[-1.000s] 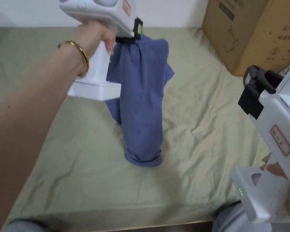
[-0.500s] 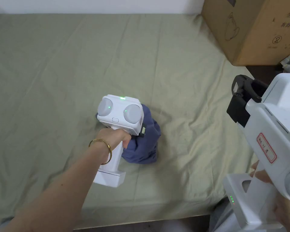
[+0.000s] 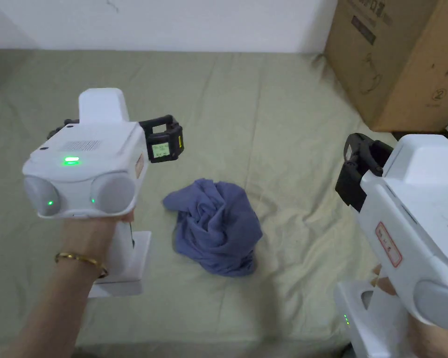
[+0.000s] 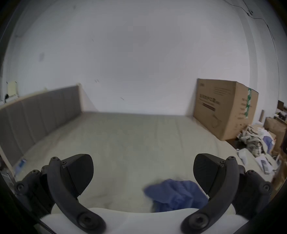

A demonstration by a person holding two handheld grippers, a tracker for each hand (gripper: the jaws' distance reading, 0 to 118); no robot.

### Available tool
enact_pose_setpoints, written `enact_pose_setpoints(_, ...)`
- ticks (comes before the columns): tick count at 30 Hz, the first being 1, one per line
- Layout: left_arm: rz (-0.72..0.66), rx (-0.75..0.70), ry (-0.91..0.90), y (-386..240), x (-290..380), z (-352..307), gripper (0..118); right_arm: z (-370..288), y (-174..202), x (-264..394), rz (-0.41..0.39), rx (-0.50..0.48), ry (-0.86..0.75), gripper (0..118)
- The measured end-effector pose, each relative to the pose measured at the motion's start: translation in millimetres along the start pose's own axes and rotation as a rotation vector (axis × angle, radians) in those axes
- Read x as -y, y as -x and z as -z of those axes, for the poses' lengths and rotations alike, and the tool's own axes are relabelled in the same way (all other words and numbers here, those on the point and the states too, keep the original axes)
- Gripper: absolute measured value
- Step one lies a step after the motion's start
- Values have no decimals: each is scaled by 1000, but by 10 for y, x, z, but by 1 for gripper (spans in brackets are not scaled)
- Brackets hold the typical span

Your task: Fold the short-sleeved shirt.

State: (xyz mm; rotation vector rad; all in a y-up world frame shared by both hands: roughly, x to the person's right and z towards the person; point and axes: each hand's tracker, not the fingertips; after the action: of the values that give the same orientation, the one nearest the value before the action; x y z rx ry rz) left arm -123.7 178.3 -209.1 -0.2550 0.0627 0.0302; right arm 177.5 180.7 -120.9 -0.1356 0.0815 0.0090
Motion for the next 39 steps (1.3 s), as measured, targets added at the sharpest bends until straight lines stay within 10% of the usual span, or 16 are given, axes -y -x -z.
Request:
enact_pose_setpoints(6,71,-108,-139,278,278,-429,110,97,231,113,-37,-30,-11,0)
enact_pose_setpoints(11,116,-133,-110,289,564,-489,21,132,333,218,-28,-55,9,0)
enact_pose_setpoints(14,59,-57,-46,308,664,-478,0,146,366,249,-32,-48,23,0)
enact_pose_setpoints(31,-96,26,273,355,563,132,2,205,377,330,-45,-66,79,0)
enact_pose_setpoints(33,-120,53,360,346,512,409,22,225,377,336,-43,-70,83,0)
enact_pose_setpoints(36,-176,93,489,270,492,869,109,273,367,362,-47,-76,93,0)
enact_pose_setpoints(39,-210,109,603,182,531,1361,118,324,351,395,-52,-77,103,0)
